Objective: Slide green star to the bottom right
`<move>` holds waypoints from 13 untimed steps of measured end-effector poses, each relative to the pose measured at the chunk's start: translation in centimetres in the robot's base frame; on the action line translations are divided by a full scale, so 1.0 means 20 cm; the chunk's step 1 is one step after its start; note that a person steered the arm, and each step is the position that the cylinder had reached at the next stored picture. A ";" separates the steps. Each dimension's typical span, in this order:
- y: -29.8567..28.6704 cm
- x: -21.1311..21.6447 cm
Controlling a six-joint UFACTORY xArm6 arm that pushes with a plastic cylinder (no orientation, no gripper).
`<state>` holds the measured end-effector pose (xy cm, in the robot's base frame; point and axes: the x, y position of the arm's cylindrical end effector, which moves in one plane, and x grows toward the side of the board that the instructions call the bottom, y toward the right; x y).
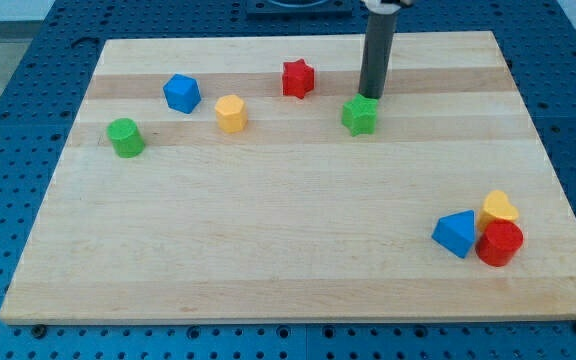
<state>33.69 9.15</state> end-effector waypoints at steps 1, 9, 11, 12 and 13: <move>0.00 0.28; -0.15 0.22; -0.37 0.23; -0.30 0.35; -0.07 0.45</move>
<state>42.76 7.80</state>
